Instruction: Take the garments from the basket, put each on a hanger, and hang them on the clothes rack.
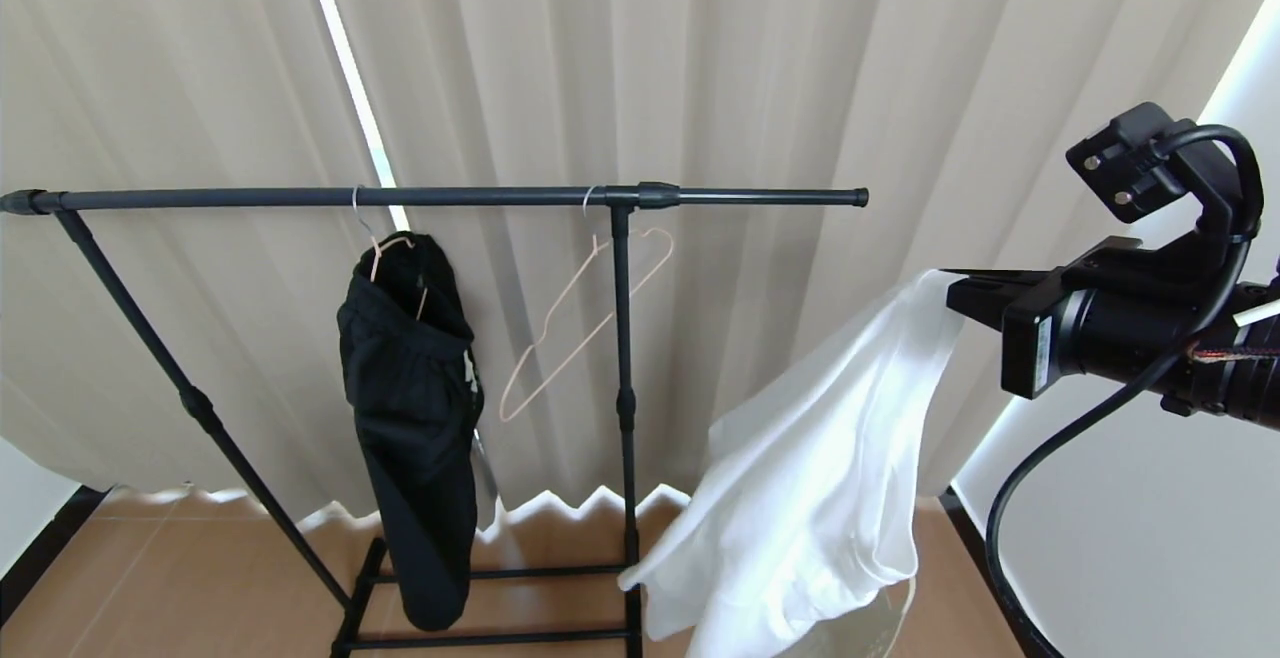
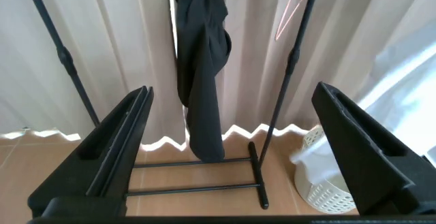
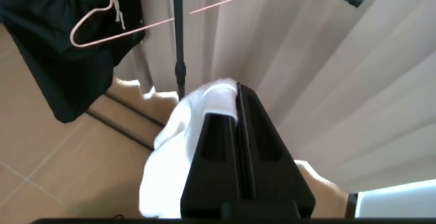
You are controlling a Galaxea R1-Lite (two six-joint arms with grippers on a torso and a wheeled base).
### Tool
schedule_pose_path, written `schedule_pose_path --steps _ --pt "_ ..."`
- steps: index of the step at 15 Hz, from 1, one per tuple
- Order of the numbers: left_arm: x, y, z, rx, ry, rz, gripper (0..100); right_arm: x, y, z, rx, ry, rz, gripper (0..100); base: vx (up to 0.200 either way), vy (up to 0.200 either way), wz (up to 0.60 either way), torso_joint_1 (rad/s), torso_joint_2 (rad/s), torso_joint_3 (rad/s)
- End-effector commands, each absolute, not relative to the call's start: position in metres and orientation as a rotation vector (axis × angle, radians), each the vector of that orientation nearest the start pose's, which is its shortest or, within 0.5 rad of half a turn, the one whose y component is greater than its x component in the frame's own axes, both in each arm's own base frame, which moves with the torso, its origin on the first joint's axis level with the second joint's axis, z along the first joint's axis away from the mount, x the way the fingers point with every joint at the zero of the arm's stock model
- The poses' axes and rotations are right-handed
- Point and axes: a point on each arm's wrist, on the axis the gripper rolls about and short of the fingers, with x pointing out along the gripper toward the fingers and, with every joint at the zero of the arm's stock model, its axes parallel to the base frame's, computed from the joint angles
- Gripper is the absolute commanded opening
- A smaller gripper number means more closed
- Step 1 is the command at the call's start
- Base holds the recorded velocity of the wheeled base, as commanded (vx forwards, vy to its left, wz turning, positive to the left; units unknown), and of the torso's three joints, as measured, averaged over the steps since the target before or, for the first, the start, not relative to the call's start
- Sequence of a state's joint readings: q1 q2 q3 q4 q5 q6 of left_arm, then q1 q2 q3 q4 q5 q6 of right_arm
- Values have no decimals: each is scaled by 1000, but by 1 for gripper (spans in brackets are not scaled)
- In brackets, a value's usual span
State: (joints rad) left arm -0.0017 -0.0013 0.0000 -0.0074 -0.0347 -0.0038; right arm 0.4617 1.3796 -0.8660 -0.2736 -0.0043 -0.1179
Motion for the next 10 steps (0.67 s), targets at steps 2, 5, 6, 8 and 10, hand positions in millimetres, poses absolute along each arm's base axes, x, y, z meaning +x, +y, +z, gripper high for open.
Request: schedule_pose_path --steps 2,5,6,8,10 --pt "-23 -1 76 -4 -8 -37 100 210 104 249 -168 196 468 0 0 200 0 -5 -2 2" --pt "-23 -1 76 -6 -8 -37 100 211 105 245 -168 186 466 0 0 200 0 14 4 1" --pt "-23 -1 76 -6 -8 -37 100 211 105 245 -168 188 466 0 0 200 0 -2 2 2" --pt "-23 -1 76 -3 -8 -38 100 211 105 244 -169 191 466 0 0 200 0 0 5 2" --pt "-23 -1 76 -6 -8 -38 100 211 105 244 -171 192 467 0 -200 0 0 5 2 0"
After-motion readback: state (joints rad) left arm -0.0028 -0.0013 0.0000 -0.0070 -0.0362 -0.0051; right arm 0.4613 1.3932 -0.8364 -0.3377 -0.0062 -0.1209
